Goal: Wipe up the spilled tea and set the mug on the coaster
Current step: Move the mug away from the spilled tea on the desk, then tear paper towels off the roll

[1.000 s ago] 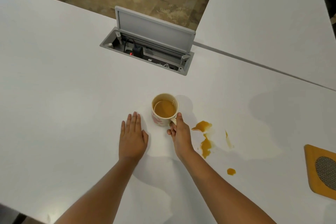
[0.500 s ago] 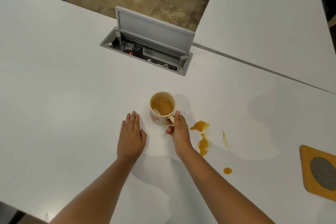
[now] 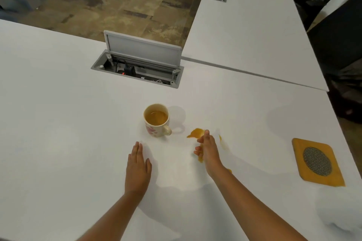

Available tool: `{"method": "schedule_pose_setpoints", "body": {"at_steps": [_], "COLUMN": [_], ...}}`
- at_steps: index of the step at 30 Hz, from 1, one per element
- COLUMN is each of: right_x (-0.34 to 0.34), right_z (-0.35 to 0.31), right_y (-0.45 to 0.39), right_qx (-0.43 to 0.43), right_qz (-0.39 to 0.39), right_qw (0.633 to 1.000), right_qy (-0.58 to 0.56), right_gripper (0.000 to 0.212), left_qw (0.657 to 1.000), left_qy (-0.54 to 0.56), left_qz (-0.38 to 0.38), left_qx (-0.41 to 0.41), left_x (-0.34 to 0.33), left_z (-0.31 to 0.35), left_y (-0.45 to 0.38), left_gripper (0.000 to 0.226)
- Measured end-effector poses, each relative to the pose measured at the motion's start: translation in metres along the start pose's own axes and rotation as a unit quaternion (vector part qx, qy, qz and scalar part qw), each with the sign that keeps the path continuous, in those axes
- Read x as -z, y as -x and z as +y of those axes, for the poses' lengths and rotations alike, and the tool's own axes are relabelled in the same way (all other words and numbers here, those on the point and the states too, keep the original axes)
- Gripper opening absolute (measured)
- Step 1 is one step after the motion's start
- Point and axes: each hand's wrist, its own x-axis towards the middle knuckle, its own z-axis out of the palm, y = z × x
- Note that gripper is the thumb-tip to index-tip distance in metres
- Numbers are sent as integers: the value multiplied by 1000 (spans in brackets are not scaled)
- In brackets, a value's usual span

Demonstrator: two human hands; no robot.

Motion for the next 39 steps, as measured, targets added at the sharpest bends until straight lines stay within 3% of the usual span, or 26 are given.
{"method": "schedule_pose_setpoints", "body": {"at_steps": [5,19,27,33,39], "right_x": [51,171,244,282,311], "right_z": [15,16,28,45,51], "right_y": [24,67,91,103,116], "right_qx": [-42,-9,-26,-72,-58], "right_qz": [30,118,195,234,255], "right_qw": [997,991,975,962,959], "right_qy": [-62,-54,-107,-123,-111], "right_gripper": [44,28,26,31,27], "left_qw": [999,964,932,851,713], "left_qy": [22,56,27,-26,-59], "left_qz": [-15,-54,-119,-197,-175], "left_qx": [-18,-253,-343,-486,-676], "left_x": [-7,-71,-97,-116,-139], "left_z": [19,186,275,359,421], "left_y": [29,66,93,121,151], "left_gripper": [53,40,57,64,73]}}
